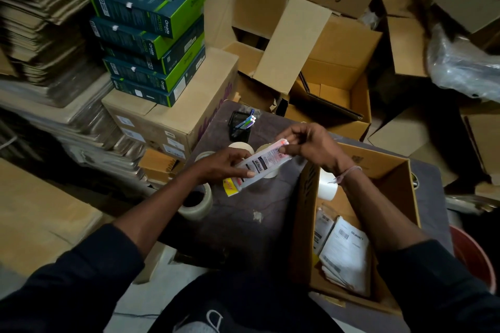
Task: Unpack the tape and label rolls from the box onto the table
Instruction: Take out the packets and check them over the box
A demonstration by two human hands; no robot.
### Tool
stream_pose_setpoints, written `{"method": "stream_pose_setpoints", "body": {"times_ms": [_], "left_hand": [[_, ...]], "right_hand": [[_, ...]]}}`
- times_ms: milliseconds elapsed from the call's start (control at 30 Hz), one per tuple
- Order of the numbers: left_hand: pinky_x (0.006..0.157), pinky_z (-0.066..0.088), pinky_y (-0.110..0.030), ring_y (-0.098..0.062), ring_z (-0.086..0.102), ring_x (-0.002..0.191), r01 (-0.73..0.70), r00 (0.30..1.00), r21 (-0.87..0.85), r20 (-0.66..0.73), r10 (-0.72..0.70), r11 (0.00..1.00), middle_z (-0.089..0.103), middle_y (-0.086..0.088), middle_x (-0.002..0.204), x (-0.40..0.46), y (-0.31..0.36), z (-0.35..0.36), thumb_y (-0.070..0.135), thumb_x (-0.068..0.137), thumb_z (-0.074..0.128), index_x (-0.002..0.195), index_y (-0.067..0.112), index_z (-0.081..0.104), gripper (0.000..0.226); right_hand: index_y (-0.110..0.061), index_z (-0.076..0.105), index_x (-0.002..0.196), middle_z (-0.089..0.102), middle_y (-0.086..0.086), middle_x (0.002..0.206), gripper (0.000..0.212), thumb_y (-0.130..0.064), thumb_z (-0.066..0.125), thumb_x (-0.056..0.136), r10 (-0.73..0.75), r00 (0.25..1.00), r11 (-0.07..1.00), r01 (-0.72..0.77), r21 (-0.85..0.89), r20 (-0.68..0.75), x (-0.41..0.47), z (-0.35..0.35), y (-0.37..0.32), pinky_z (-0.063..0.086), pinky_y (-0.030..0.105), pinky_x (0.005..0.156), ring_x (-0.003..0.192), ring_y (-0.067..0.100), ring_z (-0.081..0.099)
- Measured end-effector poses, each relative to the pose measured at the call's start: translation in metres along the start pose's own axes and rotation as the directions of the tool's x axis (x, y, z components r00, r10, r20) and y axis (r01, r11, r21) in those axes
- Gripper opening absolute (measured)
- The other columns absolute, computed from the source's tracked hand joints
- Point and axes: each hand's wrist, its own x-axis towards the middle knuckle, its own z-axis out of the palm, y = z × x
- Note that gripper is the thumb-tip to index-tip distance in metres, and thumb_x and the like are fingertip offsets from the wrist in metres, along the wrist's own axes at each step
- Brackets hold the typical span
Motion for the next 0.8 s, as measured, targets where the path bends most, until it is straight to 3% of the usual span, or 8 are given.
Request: {"method": "stream_pose_setpoints", "body": {"times_ms": [100, 233, 333, 400, 533, 667, 800], "left_hand": [[0.088, 0.060, -0.035, -0.023, 0.071, 0.108, 0.022, 0.999, -0.035, -0.023, -0.023, 0.999, 0.074, -0.006, 0.116, -0.002, -0.005, -0.008, 0.016, 0.086, 0.080, 0.118, 0.007, 0.069, 0.035], [0.080, 0.057, -0.031, -0.017, 0.071, 0.099, 0.040, 0.986, -0.145, -0.157, -0.063, 0.989, 0.076, -0.004, 0.104, -0.005, -0.014, -0.014, 0.012, 0.078, 0.086, 0.106, 0.012, 0.072, 0.032], [0.079, 0.059, -0.036, -0.012, 0.069, 0.091, 0.003, 0.949, -0.171, -0.310, -0.057, 0.985, 0.076, 0.003, 0.096, -0.008, -0.020, -0.020, 0.022, 0.071, 0.091, 0.095, 0.023, 0.074, 0.030], [0.076, 0.061, -0.036, -0.015, 0.070, 0.087, -0.020, 0.928, -0.215, -0.367, -0.061, 0.977, 0.076, 0.001, 0.094, -0.007, -0.022, -0.022, 0.017, 0.071, 0.090, 0.097, 0.018, 0.074, 0.030], [0.060, 0.056, -0.025, -0.010, 0.069, 0.073, -0.072, 0.882, -0.292, -0.466, -0.076, 0.954, 0.074, 0.001, 0.082, -0.005, -0.020, -0.020, 0.003, 0.080, 0.082, 0.100, 0.008, 0.067, 0.026], [0.064, 0.059, -0.023, -0.011, 0.073, 0.079, -0.050, 0.897, -0.389, -0.423, -0.130, 0.920, 0.074, -0.006, 0.092, -0.006, -0.022, -0.022, -0.003, 0.085, 0.075, 0.113, -0.002, 0.065, 0.031], [0.073, 0.060, -0.025, -0.017, 0.074, 0.091, -0.014, 0.921, -0.418, -0.359, -0.151, 0.908, 0.077, -0.010, 0.103, -0.006, -0.028, -0.027, -0.003, 0.084, 0.076, 0.119, 0.001, 0.068, 0.036]], "right_hand": [[0.010, 0.067, 0.103, 0.073, 0.023, 0.101, 0.021, 0.005, 0.072, 0.082, 0.017, 1.000, 0.997, -0.016, 0.074, -0.017, 0.003, 0.002, 0.006, 0.060, 0.039, 0.085, 0.100, 0.035, 0.071], [0.012, 0.065, 0.103, 0.069, 0.033, 0.103, 0.024, 0.007, 0.073, 0.081, 0.023, 0.997, 0.989, -0.011, 0.148, -0.077, 0.007, 0.007, 0.012, 0.059, 0.036, 0.084, 0.101, 0.045, 0.067], [0.012, 0.062, 0.106, 0.068, 0.033, 0.106, 0.031, 0.005, 0.076, 0.079, 0.026, 0.999, 0.989, -0.023, 0.145, -0.021, 0.010, 0.009, 0.017, 0.057, 0.041, 0.087, 0.101, 0.042, 0.067], [0.009, 0.063, 0.105, 0.071, 0.027, 0.105, 0.031, 0.002, 0.078, 0.078, 0.018, 1.000, 0.992, -0.019, 0.129, 0.008, 0.012, 0.010, 0.021, 0.057, 0.042, 0.088, 0.098, 0.037, 0.069], [0.005, 0.067, 0.104, 0.073, 0.021, 0.101, 0.028, -0.001, 0.079, 0.080, -0.006, 1.000, 0.990, 0.007, 0.138, -0.011, 0.018, 0.015, 0.032, 0.059, 0.037, 0.086, 0.091, 0.024, 0.071], [0.017, 0.064, 0.106, 0.069, 0.032, 0.106, 0.030, 0.010, 0.074, 0.078, 0.023, 0.994, 0.972, 0.003, 0.236, -0.110, 0.022, 0.020, 0.038, 0.060, 0.029, 0.080, 0.087, 0.025, 0.070], [0.019, 0.062, 0.110, 0.069, 0.026, 0.103, 0.034, 0.015, 0.072, 0.078, 0.058, 0.992, 0.950, -0.019, 0.313, -0.116, 0.024, 0.020, 0.045, 0.059, 0.020, 0.073, 0.078, 0.010, 0.072]]}}
